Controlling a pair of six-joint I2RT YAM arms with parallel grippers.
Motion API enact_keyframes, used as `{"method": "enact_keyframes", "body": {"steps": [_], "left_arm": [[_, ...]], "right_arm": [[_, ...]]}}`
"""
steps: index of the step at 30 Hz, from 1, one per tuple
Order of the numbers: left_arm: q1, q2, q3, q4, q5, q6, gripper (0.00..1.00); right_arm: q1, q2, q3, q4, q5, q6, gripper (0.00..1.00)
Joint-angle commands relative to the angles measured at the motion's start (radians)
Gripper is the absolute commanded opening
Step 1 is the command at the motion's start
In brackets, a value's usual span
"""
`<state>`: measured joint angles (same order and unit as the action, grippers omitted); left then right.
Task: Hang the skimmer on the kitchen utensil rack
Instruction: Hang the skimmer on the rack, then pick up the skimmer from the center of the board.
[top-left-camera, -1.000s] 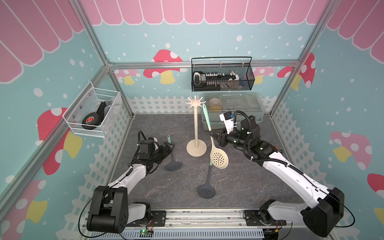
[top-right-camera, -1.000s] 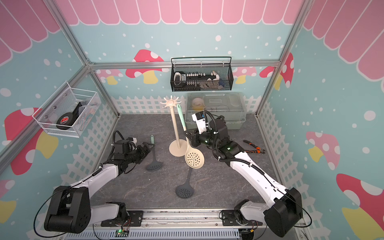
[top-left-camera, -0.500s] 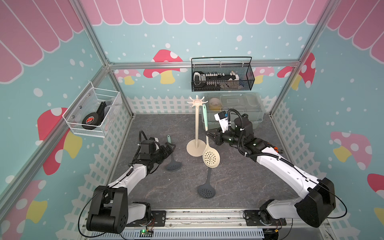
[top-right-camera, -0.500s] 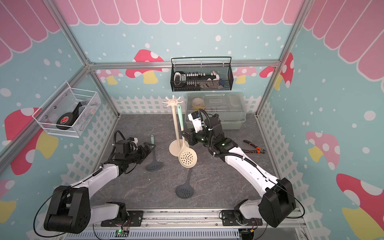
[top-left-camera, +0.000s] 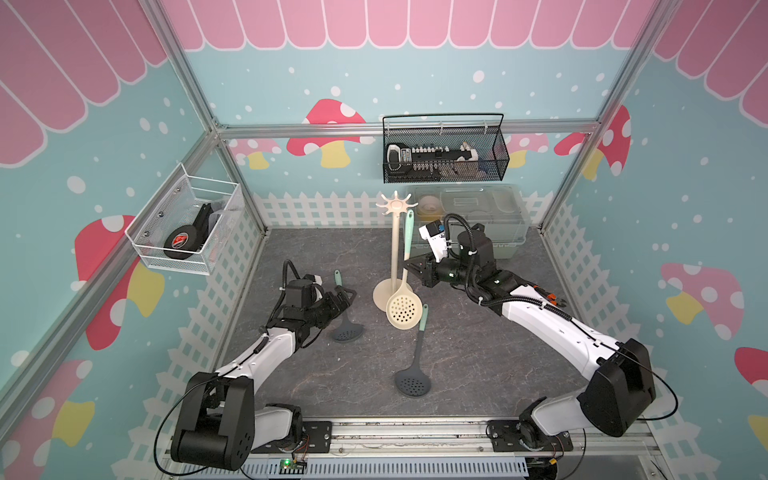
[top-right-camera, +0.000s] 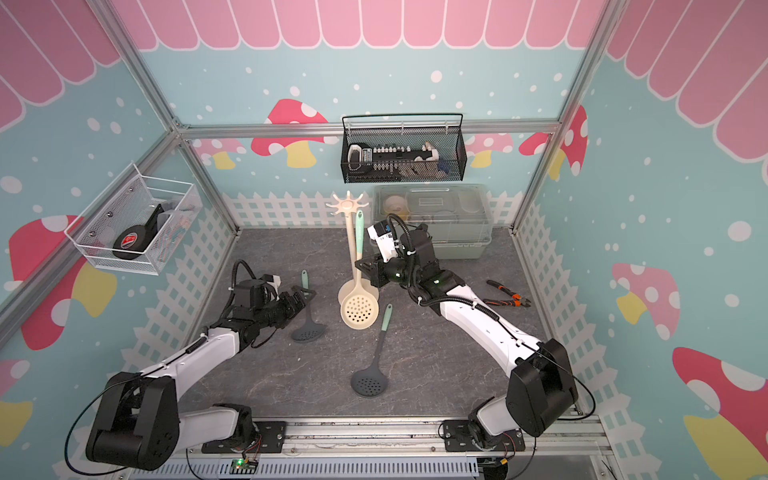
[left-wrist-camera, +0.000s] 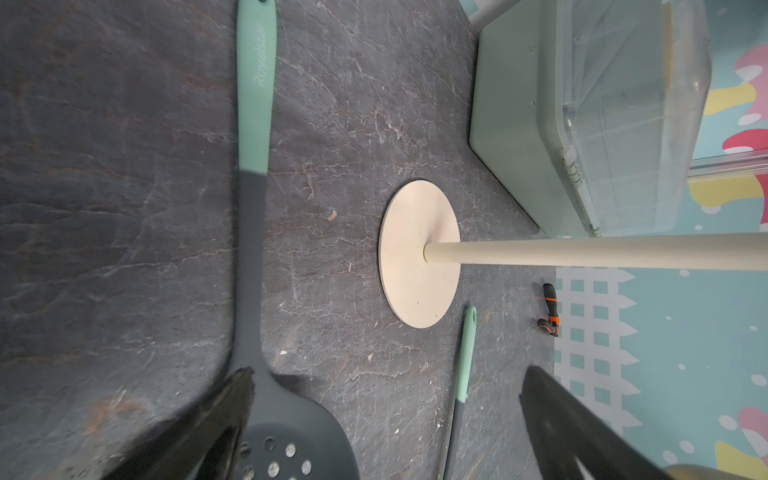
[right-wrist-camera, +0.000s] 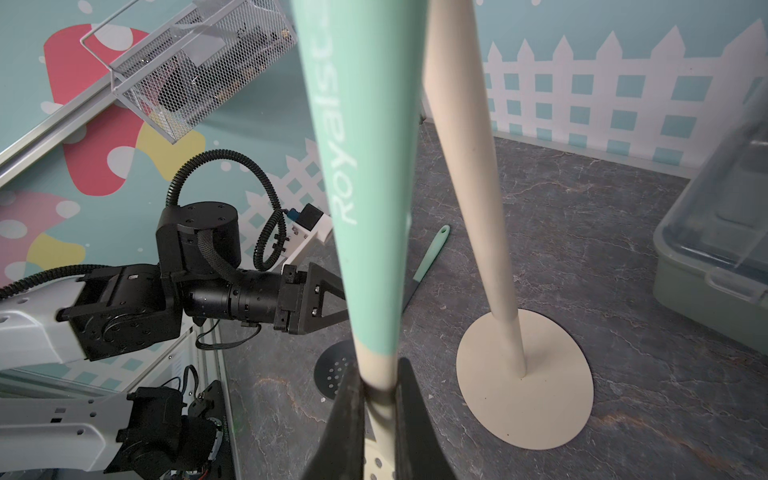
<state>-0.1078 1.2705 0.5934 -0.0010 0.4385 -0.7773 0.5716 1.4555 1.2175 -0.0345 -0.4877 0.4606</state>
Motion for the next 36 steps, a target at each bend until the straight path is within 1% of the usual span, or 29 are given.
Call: {"method": "enact_keyframes", "body": {"steps": [1,3,4,7,9,12,17,19,21,24,27,31,36], "left_arm": [[-0.013,-0.016,0.037,-0.008,0.009,0.023,0.99],[-0.024,-0.013,0.043,0.009,0.024,0.03,0.99],[-0.031,-0.015,0.05,0.014,0.02,0.03,0.99],[-0.059,-0.013,0.084,0.016,0.011,0.049,0.99],[-0.079,-0.006,0.123,-0.005,-0.006,0.073,0.99],[-0.107,0.018,0.186,-0.026,-0.024,0.104,0.99],[-0.146,0.086,0.269,-0.01,-0.024,0.1,0.99],[-0.162,0.112,0.293,-0.01,-0.032,0.098,0.99],[-0.174,0.127,0.304,-0.007,-0.042,0.095,0.99],[-0.183,0.132,0.303,-0.005,-0.065,0.094,0.99],[-0.185,0.127,0.298,-0.007,-0.087,0.095,0.99],[-0.185,0.12,0.295,-0.021,-0.105,0.099,0.99],[-0.185,0.08,0.275,-0.07,-0.175,0.122,0.99]], "right_arm": [[0.002,0.016,0.024,-0.044,0.022,0.013,0.35],[0.002,0.016,0.033,-0.064,0.026,0.003,0.69],[0.002,0.015,0.043,-0.095,0.038,-0.007,0.77],[0.003,0.008,0.071,-0.196,0.097,-0.048,0.88],[0.002,-0.012,0.065,-0.229,0.135,-0.067,0.91],[0.001,-0.054,0.032,-0.243,0.176,-0.079,0.94],[0.0,-0.108,-0.011,-0.268,0.22,-0.098,0.94],[0.0,-0.124,-0.021,-0.31,0.252,-0.103,0.93],[0.001,-0.137,-0.043,-0.352,0.292,-0.099,0.91],[0.0,-0.158,-0.116,-0.393,0.351,-0.073,0.87],[0.001,-0.174,-0.215,-0.388,0.348,-0.016,0.83],[0.004,-0.207,-0.356,-0.336,0.333,0.081,0.76],[0.015,-0.248,-0.481,-0.285,0.337,0.173,0.67]]}}
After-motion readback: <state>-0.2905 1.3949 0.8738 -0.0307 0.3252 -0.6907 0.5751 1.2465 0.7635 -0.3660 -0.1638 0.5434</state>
